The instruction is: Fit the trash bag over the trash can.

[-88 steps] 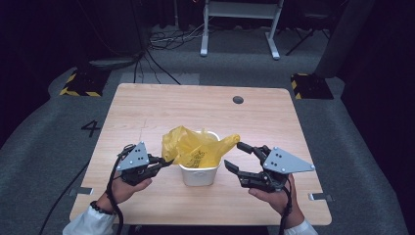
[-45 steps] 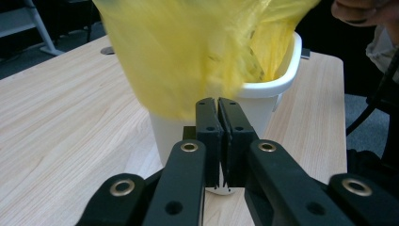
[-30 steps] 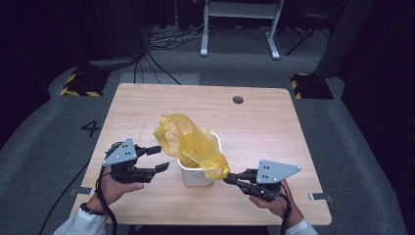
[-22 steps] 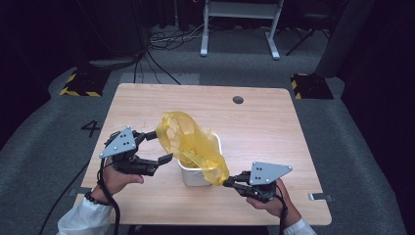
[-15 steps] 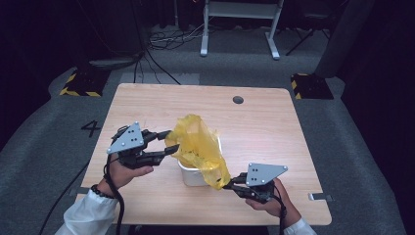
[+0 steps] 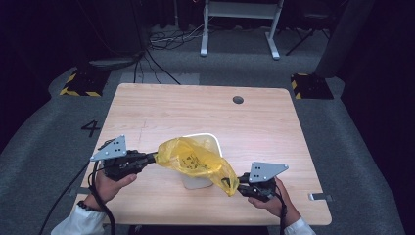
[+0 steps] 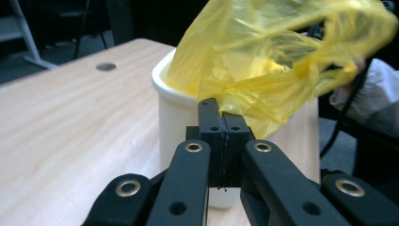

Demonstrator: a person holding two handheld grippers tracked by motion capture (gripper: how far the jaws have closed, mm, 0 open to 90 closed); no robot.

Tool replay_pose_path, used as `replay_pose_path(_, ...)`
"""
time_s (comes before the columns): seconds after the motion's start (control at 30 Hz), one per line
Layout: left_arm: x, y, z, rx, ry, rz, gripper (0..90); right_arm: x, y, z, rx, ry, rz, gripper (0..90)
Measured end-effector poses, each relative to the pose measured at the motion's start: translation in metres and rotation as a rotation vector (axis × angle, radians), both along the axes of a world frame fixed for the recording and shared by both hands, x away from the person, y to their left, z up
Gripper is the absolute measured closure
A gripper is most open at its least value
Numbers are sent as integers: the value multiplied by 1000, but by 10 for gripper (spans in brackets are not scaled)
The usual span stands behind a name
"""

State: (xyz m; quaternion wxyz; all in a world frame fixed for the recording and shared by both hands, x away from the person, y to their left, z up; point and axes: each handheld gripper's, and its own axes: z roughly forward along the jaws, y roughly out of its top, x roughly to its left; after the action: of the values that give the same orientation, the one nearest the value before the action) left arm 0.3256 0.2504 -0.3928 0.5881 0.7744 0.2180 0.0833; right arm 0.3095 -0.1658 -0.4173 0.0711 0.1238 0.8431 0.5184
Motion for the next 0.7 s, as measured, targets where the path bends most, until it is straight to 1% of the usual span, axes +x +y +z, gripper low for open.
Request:
replay_pose_path(0.03,0,1,-4,-1,15,9,900,1,-1,0,6,1,-8,900)
replay_pose_path(0.07,1,2,-8,7,25,13,900,2,-1,0,16,4,-18,900)
replay_pose_path(0.1,2,2,-13,-2,43,9,900,4,-1,-1,15,7,-26,900)
replay_pose_path(0.13,3,2,-17,2,58,10,900,5,-1,-2,13,6,-32,900)
replay_pose_path(0.23,9,-4,-27,14,78,10,900,9,2,-5,10,9,-42,900)
replay_pose_path(0.27,11,-7,-31,16,94,3,900,11,3,-6,12,11,-50,900)
replay_pose_path(0.33,15,-12,-38,28,110,-2,900,15,4,-8,14,14,-66,900)
replay_pose_path(0.37,18,-16,-42,27,130,-5,899,16,4,-9,18,15,-69,900)
replay_pose_path(0.4,20,-18,-45,32,136,-10,899,18,4,-10,24,17,-80,900)
replay_pose_path(0.43,22,-21,-48,32,152,-18,899,19,4,-10,29,18,-86,900)
replay_pose_path(0.5,26,-25,-53,40,159,-18,899,22,3,-11,35,19,-106,900)
replay_pose_path(0.57,28,-27,-56,26,177,-11,897,24,2,-11,45,23,-124,900)
replay_pose_path(0.6,30,-28,-57,28,173,-11,896,25,1,-12,52,20,-142,900)
replay_pose_path(0.63,30,-29,-58,28,188,-15,896,25,1,-12,57,21,-151,900)
replay_pose_path(0.7,32,-30,-61,34,188,9,881,28,-1,-13,69,28,-161,900)
